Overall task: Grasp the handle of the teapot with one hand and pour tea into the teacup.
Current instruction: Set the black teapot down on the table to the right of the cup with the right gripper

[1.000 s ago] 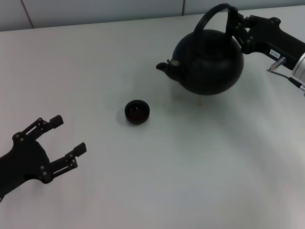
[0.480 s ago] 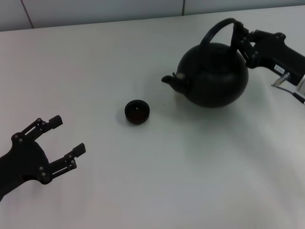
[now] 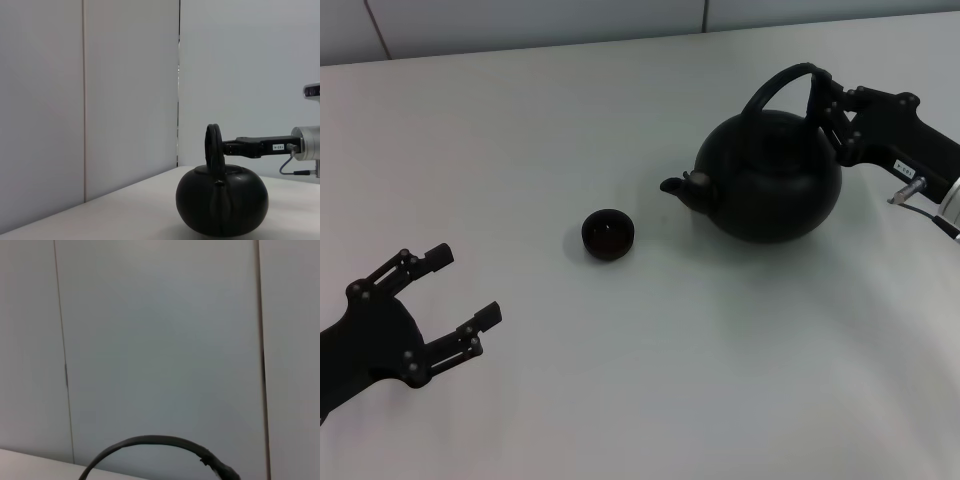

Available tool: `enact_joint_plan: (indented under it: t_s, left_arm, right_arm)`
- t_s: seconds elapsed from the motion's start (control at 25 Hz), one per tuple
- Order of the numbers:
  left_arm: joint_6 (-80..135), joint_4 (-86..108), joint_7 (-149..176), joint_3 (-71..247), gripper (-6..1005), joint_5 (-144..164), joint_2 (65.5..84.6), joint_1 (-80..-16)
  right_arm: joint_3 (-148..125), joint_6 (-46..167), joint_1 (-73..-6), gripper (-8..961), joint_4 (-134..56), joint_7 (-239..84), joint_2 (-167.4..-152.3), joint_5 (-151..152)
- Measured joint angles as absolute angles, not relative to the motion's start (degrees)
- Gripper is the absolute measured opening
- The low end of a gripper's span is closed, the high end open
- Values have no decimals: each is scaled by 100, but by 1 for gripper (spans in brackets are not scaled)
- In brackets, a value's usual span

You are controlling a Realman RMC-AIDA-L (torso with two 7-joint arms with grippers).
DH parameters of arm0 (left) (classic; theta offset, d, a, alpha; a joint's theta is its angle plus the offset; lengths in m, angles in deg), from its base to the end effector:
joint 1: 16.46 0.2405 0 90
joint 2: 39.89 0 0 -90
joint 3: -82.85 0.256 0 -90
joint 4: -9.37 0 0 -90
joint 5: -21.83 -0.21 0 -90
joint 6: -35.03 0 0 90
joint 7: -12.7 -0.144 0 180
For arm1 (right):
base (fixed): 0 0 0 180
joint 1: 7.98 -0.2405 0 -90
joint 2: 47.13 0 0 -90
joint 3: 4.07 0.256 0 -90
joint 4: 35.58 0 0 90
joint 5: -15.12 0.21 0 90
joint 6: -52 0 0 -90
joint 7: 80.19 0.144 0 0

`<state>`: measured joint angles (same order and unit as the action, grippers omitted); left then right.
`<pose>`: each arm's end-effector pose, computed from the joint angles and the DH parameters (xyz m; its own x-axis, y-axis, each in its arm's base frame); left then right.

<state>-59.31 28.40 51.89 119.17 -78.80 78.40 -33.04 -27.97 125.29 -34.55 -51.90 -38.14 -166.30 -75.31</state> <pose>-0.3196 0.2384 -0.0194 0.7518 0.0391 0.6582 0.3814 -0.8401 -0.3857 0.3230 0.3340 0.0048 0.7117 -0.0674 -0.6992 -0.6214 -0.5247 -0.5819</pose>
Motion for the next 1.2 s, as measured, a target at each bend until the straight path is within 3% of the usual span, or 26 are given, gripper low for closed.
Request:
enact_joint_plan:
  t_s: [1.2]
  left_arm:
    - [-5974, 2836, 5180, 11888, 847, -7880, 7841, -3270]
  right_arm:
    - [-2779, 12203, -3462, 177, -5025, -4671, -16645, -7481]
